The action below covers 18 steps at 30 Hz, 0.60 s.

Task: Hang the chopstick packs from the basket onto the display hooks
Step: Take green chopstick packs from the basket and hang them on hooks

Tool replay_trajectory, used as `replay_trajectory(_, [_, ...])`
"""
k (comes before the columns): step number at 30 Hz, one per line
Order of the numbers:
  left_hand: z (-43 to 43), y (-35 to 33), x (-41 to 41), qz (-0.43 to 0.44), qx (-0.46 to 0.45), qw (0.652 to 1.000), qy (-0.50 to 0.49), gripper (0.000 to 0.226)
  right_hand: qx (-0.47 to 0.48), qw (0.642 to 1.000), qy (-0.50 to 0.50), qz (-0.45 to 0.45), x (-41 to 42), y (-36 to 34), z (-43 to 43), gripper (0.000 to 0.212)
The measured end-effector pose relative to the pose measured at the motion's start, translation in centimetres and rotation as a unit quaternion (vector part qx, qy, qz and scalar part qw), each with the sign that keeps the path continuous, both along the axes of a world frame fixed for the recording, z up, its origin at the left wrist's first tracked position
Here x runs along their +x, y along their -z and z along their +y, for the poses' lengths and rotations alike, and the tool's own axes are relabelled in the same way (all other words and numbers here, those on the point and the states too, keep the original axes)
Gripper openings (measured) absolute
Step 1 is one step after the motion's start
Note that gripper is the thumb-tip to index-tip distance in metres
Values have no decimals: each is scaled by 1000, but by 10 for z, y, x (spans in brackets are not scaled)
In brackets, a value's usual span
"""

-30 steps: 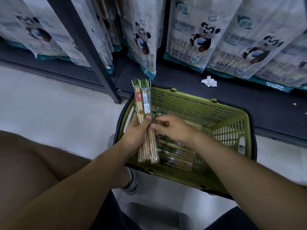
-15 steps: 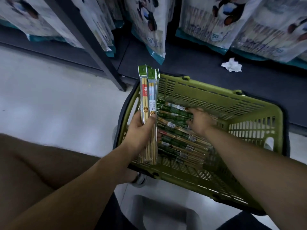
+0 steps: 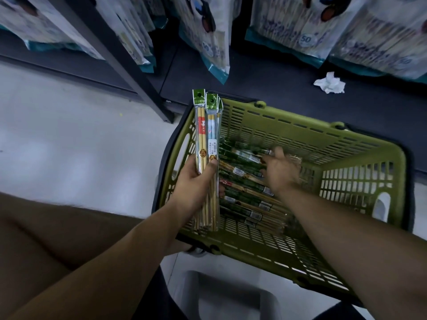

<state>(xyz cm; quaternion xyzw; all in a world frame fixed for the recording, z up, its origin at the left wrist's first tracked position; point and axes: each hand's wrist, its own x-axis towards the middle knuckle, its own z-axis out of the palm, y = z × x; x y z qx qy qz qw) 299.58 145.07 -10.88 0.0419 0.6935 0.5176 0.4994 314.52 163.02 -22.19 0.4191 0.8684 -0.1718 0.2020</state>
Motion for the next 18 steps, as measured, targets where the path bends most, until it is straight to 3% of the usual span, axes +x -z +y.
replay_trajectory(7, [0,1,0,3,-10,1000,-1,19,13,1000,-16,18,-4,-1,6,35])
replay_trajectory(12, [0,1,1,1,-14,1000,-5,17,-17,1000,-9,-5,-10,2,10,52])
replay_trajectory(18, [0,5,-1,1,-15,1000,-4,19,-16,1000,-15,-5,-9,5,10,42])
